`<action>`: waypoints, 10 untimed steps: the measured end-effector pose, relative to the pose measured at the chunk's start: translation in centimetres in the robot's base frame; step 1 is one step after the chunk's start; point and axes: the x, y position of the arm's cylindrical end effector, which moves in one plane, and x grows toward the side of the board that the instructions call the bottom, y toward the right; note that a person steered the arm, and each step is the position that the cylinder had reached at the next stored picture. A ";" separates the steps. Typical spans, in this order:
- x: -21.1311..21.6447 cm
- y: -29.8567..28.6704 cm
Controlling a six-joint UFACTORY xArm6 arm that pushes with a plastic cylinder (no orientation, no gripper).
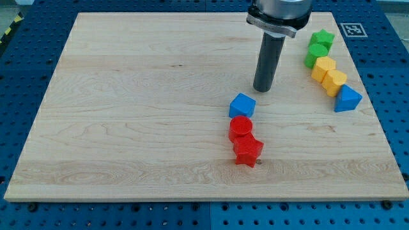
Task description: Slightly push the cube downwards
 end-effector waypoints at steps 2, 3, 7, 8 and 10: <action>0.0 0.0; 0.1 0.0; 3.1 -1.5; 3.4 -1.9; 3.4 -0.1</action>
